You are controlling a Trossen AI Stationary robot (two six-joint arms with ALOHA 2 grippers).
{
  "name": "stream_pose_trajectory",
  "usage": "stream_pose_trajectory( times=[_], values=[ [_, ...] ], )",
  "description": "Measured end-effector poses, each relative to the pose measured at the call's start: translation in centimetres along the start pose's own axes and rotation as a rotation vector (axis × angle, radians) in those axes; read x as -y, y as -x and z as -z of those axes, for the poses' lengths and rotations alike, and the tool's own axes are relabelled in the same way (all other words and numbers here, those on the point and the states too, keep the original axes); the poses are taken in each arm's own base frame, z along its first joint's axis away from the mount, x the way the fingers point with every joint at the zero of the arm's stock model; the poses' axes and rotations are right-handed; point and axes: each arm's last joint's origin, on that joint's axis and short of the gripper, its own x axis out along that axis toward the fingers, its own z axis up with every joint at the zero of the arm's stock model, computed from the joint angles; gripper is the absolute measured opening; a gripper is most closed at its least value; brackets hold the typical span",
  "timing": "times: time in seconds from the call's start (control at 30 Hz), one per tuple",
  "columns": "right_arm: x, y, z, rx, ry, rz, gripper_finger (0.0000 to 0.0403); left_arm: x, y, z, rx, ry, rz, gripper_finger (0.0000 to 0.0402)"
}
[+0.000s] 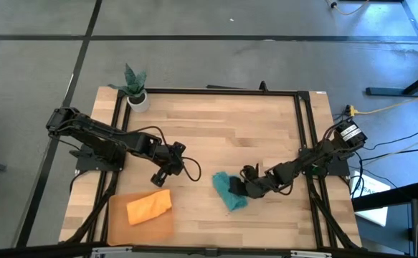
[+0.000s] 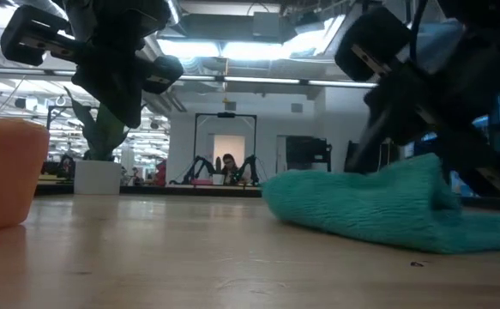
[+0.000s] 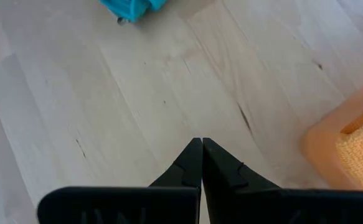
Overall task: Roll microfiber towels into tight, uniform cylinder then place into a basket
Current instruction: Roll the blue microfiber towel, then put the blue microfiber cloth into the orange transparent bin
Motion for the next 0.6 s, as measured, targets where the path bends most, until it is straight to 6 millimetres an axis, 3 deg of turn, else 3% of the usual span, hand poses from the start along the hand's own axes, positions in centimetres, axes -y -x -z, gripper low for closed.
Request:
stream_pose_trajectory(
  times=[0.33,0.6],
  values=[
    [-2.5,0.2,0.4,0.134,0.061,-0.115,0.0135,0.0,0.0,0.0,0.0,0.001,0.0,0.0],
    [-8.0,1.4,2.5,0.092,0.314,-0.24,0.0135,-0.2,0.0,0.1,-0.001,0.008,-0.003,0.0]
  ],
)
